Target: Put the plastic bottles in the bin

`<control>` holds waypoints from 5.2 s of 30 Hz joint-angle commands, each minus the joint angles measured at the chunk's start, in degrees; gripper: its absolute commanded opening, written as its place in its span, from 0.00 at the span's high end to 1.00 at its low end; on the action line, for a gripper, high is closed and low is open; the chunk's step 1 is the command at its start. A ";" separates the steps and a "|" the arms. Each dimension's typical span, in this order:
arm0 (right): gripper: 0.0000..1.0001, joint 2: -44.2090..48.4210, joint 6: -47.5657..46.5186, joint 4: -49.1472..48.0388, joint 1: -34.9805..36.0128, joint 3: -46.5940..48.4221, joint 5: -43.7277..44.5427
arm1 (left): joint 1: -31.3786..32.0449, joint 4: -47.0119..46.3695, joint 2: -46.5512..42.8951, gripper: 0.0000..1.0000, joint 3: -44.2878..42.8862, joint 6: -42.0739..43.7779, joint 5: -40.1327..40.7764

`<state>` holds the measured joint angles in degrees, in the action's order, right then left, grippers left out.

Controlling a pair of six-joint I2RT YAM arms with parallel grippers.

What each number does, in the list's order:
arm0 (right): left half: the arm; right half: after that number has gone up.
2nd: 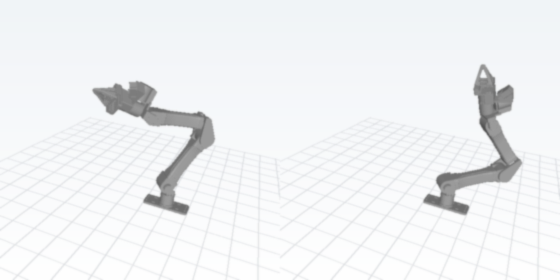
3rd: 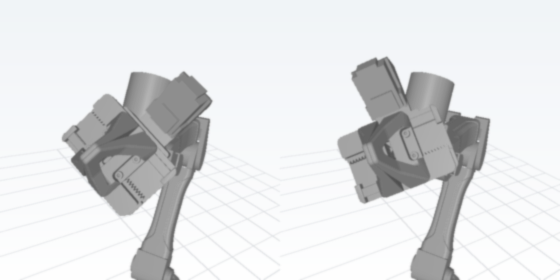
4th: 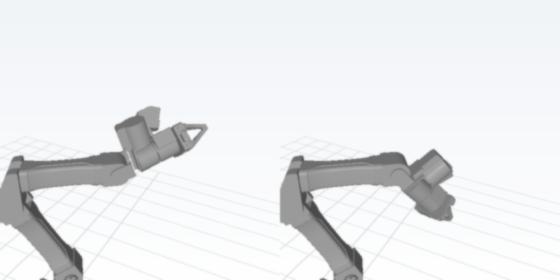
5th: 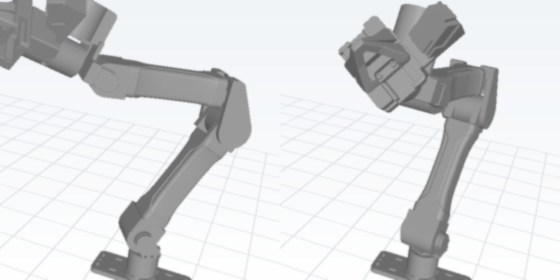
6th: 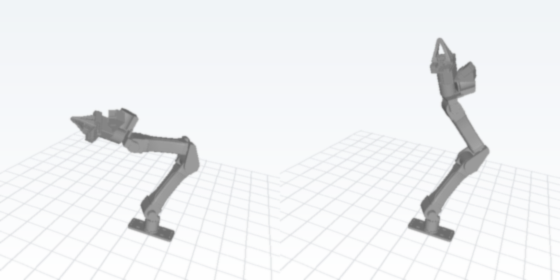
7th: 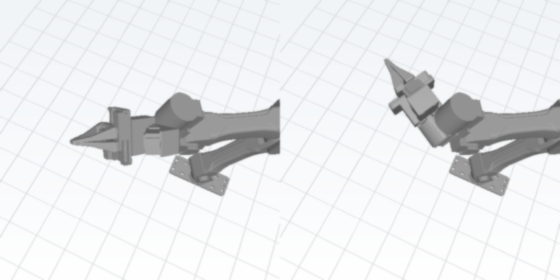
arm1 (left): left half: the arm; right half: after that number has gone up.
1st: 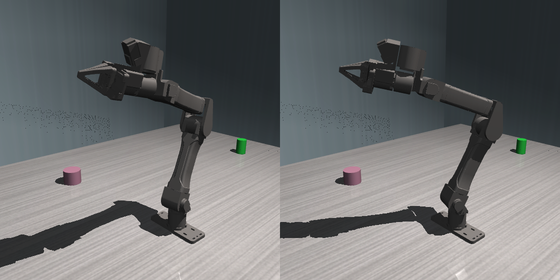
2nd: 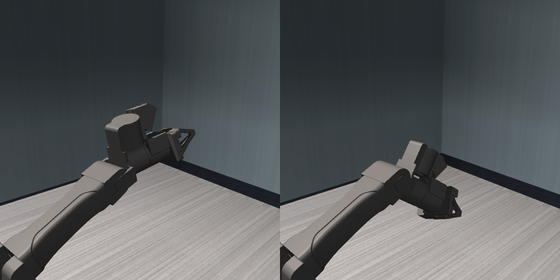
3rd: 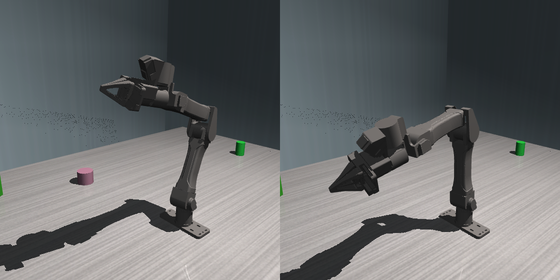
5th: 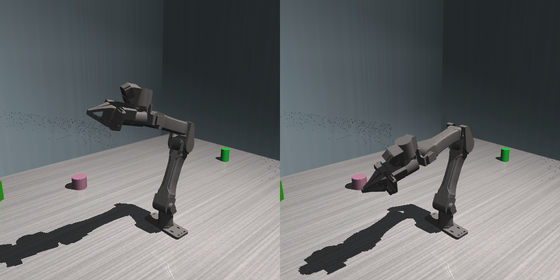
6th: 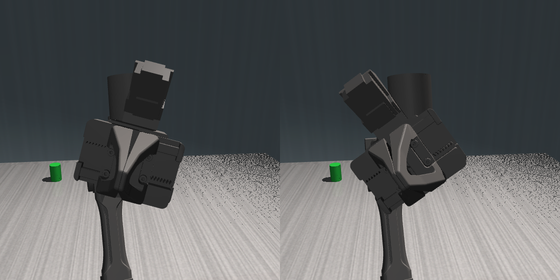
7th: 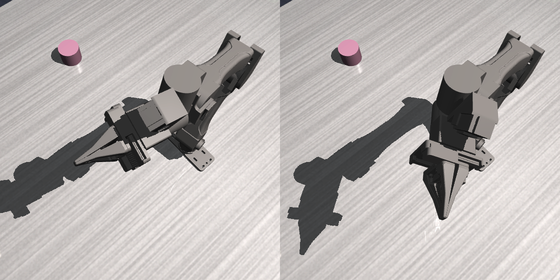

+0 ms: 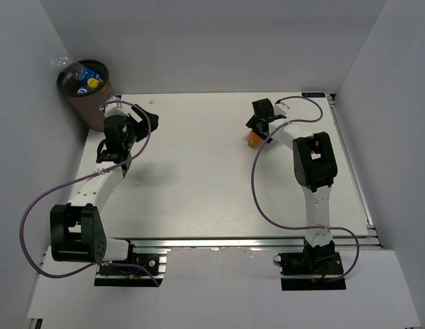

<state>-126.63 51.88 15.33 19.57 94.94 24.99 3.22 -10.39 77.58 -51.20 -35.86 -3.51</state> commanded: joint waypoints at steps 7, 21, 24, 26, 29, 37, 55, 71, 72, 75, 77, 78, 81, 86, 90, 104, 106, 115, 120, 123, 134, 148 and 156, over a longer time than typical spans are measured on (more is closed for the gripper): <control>0.43 9.02 -25.48 -24.53 2.05 -10.80 -19.59 | 3.36 1.34 5.38 0.02 -5.39 0.00 -9.05; 0.44 26.16 -44.58 -41.87 3.72 -31.12 -68.92 | 21.55 -6.56 15.05 0.02 -9.62 -5.88 -24.88; 0.44 28.19 -44.84 -42.05 4.33 -31.92 -70.43 | 23.67 -9.64 15.14 0.02 -8.74 -8.52 -24.80; 0.44 29.68 -45.72 -42.05 5.03 -32.53 -71.04 | 24.46 -10.43 14.53 0.02 -8.30 -9.40 -21.99; 0.44 30.91 -46.69 -41.35 5.83 -33.24 -71.48 | 24.64 -13.76 13.65 0.02 -7.16 -11.59 -20.40; 0.44 31.88 -47.92 -41.17 6.44 -33.59 -73.33 | 24.64 -16.76 12.69 0.02 -4.61 -14.07 -19.43; 0.45 31.53 -49.07 -40.02 6.09 -30.69 -72.97 | 24.64 -12.11 5.02 0.02 -2.59 -8.09 -17.76; 0.40 31.18 -51.53 -36.34 7.94 -28.67 -71.94 | 25.61 -19.84 14.27 0.50 -6.63 -13.28 -24.01; 0.32 31.18 -51.53 -36.34 7.94 -28.67 -71.14 | 25.60 -18.54 13.92 0.59 -6.72 -12.49 -23.48; 0.11 31.27 -50.39 -36.08 7.59 -28.06 -65.18 | 25.43 -9.70 12.52 0.85 -8.99 -6.72 -18.85; 0.11 31.53 -48.64 -34.85 6.45 -27.09 -60.60 | 24.03 -2.56 11.46 0.99 -13.82 -3.36 -13.83; 0.11 31.79 -47.93 -34.41 5.92 -26.56 -59.28 | 23.15 2.43 10.93 1.00 -15.58 -0.21 -10.67; 0.11 32.23 -45.99 -32.30 3.20 -24.54 -57.59 | 16.50 9.14 10.22 1.00 -21.91 2.19 -7.49; 0.11 32.85 -43.53 -31.68 -2.42 -26.02 -64.28 | 2.60 14.07 9.78 1.00 -29.29 5.79 3.13; 0.11 35.48 -46.06 -30.98 -3.93 -29.80 -62.52 | -9.62 20.83 13.29 1.00 -42.01 9.22 7.38; 0.11 38.65 -48.98 -32.63 -6.56 -38.06 -60.94 | -26.16 22.07 23.92 1.00 -60.06 3.34 8.59; 0.11 38.82 -48.89 -33.17 -6.74 -39.03 -60.68 | -26.25 24.18 27.34 1.00 -62.78 3.25 13.84; 0.11 36.63 -48.54 -33.35 -7.62 -38.43 -61.64 | -26.25 21.21 31.84 1.00 -63.59 1.58 17.65; 0.11 35.75 -48.36 -33.00 -7.88 -38.07 -61.73 | -26.08 19.27 33.42 0.98 -61.74 2.54 18.71; 0.11 35.14 -48.36 -32.65 -7.88 -37.72 -61.47 | -25.90 17.17 35.08 0.91 -60.51 3.34 17.93; 0.11 33.55 -48.98 -30.46 -8.06 -36.40 -58.13 | -19.40 18.21 41.07 0.19 -66.47 10.37 24.24; 0.11 32.41 -47.84 -29.92 -8.32 -35.26 -60.41 | -19.40 21.29 37.03 0.02 -69.91 8.88 22.67; 0.11 34.69 -45.82 -29.83 -8.32 -35.17 -59.71 | -19.40 26.91 30.01 0.02 -75.10 10.37 15.57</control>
<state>-94.26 4.82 -13.47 11.60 57.34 -34.61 -16.16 14.24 116.95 -122.93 -26.55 16.64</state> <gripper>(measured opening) 0.894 0.983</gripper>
